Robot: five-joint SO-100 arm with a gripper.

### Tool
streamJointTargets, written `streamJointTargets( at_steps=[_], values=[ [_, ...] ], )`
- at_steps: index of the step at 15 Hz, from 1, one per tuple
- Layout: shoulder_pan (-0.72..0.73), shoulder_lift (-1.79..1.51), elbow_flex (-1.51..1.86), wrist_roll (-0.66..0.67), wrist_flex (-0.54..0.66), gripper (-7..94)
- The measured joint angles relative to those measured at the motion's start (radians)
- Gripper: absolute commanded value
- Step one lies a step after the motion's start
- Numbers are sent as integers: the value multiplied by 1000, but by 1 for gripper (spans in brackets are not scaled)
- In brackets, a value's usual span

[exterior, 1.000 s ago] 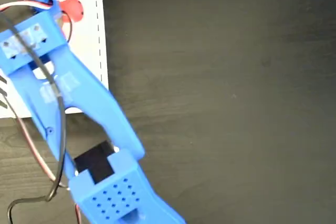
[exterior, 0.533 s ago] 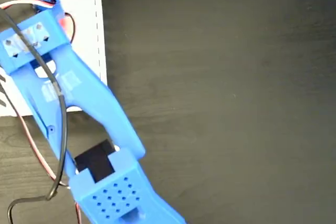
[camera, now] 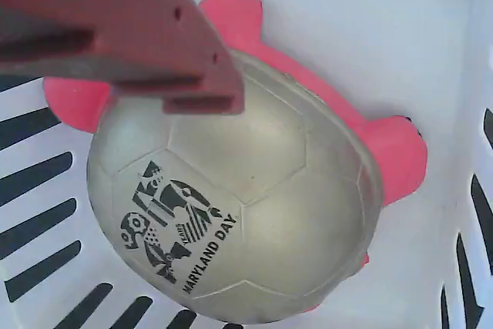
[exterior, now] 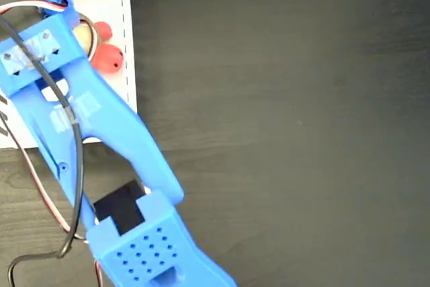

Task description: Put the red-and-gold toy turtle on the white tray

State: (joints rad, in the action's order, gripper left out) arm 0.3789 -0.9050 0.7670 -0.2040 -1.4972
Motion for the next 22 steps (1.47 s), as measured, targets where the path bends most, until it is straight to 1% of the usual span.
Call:
streamJointTargets(
  at_steps=[2, 3, 4, 5, 6, 10, 12, 13, 16, 18, 19, 22],
  values=[
    [0, 0, 0, 2, 0, 65],
    [0, 0, 0, 8, 0, 61],
    [0, 0, 0, 8, 0, 39],
    [0, 0, 0, 6, 0, 10],
    [0, 0, 0, 0, 2, 0],
    [-11, -54, 26, 2, 41, 0],
    [-31, -173, 144, 8, 94, 0],
    [-41, -238, 199, 8, 143, 0],
    [-78, -571, 399, 32, 272, 0],
    [-137, -831, 601, 81, 351, 0],
    [-184, -991, 753, 117, 420, 0],
    [-311, -1378, 1218, 184, 574, 0]
  ],
)
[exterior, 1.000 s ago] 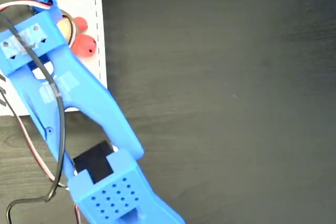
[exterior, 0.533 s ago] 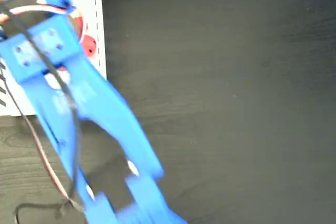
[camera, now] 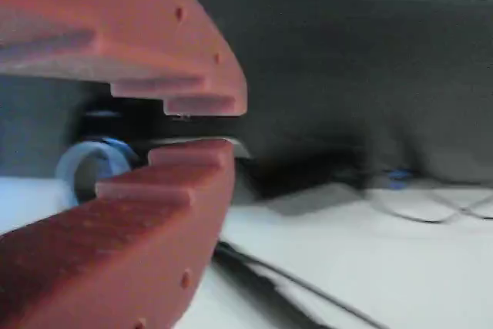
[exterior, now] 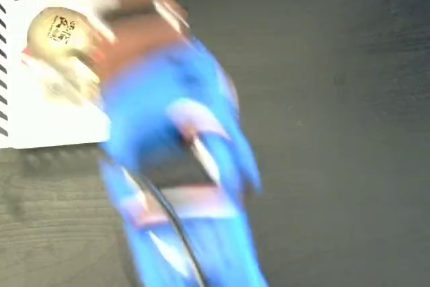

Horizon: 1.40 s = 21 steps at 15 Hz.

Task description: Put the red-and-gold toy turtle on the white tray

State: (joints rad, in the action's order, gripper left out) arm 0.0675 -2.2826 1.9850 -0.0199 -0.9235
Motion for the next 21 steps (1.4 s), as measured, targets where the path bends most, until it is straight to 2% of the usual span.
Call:
streamJointTargets(
  at_steps=[2, 4, 9, 14, 21],
  values=[
    [-43, -210, 304, 15, 64, 0],
    [-66, -410, 566, 15, 67, 0],
    [-71, -822, 891, 14, -106, 0],
    [-71, -946, 945, -38, -308, 0],
    [-55, -963, 945, -17, -333, 0]
  ],
)
